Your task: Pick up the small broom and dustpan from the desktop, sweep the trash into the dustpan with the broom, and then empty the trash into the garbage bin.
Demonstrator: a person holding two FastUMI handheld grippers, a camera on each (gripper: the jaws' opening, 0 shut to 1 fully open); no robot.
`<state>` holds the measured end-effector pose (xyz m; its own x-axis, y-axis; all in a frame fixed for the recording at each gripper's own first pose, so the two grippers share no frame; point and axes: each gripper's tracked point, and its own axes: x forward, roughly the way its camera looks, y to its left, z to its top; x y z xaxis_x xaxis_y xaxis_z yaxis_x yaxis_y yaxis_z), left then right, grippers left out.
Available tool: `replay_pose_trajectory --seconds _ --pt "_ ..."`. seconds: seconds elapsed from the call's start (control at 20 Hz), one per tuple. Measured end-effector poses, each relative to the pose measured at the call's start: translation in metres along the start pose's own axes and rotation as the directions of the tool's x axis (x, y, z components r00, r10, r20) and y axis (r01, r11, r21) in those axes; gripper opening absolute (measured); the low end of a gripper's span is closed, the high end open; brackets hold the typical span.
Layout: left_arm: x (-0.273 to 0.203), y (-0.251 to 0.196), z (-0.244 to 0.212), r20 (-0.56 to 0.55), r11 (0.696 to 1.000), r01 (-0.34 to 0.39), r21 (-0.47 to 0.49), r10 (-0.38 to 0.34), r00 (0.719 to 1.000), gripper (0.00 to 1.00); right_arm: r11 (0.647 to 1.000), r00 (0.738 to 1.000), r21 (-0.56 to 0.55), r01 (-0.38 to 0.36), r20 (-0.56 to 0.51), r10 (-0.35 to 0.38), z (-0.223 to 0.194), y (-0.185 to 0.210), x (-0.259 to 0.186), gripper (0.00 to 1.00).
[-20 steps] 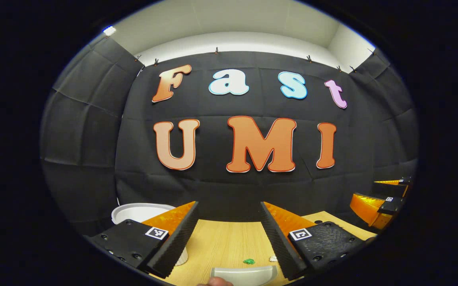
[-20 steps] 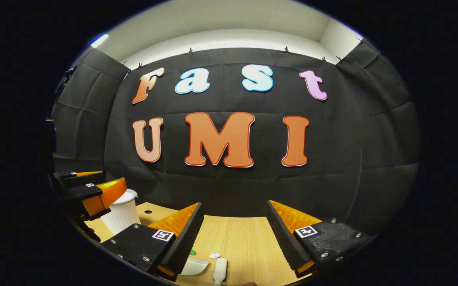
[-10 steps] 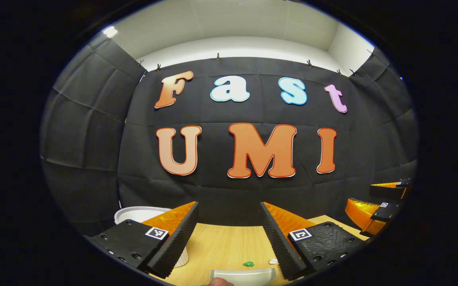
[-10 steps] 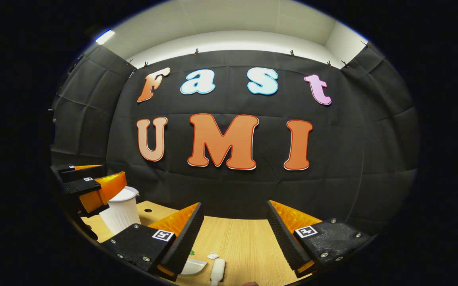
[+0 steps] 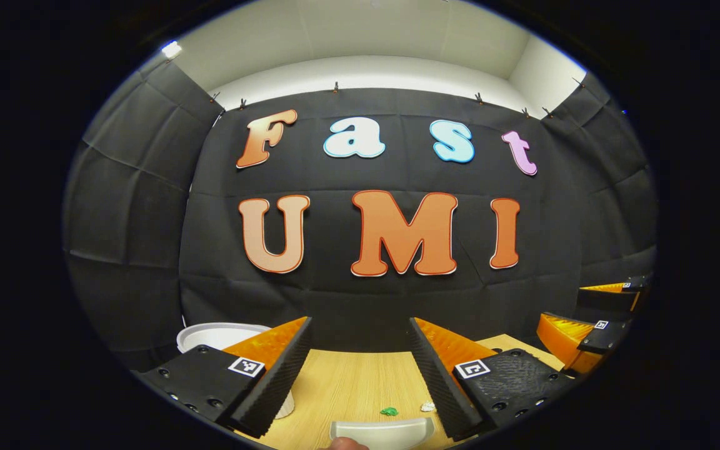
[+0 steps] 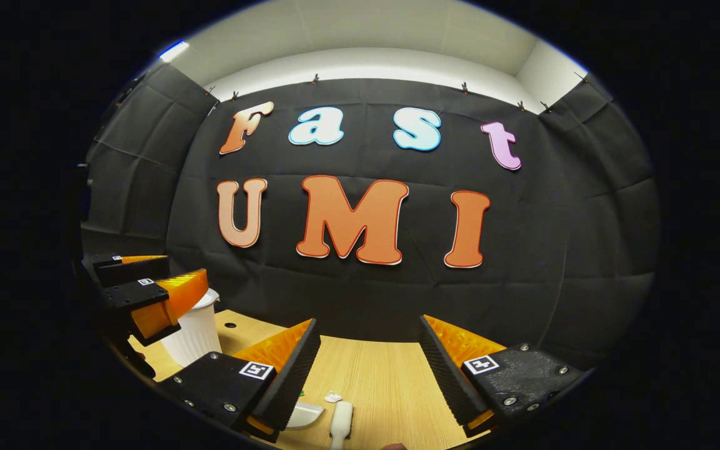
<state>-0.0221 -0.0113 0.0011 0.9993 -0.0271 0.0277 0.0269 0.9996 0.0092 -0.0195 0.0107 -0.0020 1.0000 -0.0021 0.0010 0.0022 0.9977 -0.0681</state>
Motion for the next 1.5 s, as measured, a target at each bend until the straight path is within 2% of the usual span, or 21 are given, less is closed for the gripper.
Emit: replay_pose_trajectory --seconds 0.25,1.1,1.35,1.5 --pt "-0.002 -0.005 -0.005 -0.027 1.000 -0.004 -0.005 0.004 1.000 0.94 1.000 0.999 0.005 0.022 -0.030 -0.021 -0.009 -0.010 -0.001 0.94" --pt "0.001 -0.021 -0.027 -0.109 1.000 -0.021 -0.010 0.020 0.994 0.94 0.999 0.999 0.036 -0.007 -0.044 0.008 -0.019 -0.026 0.010 0.95" --pt "0.000 -0.029 -0.065 -0.246 0.997 -0.050 -0.056 0.035 0.969 0.95 0.997 0.990 0.040 -0.064 -0.124 0.069 -0.043 -0.028 0.011 0.95" --pt "-0.007 -0.046 -0.096 -0.345 0.997 -0.045 -0.066 0.019 0.939 0.95 0.991 0.962 0.071 -0.114 -0.242 0.128 -0.081 -0.022 0.011 0.95"
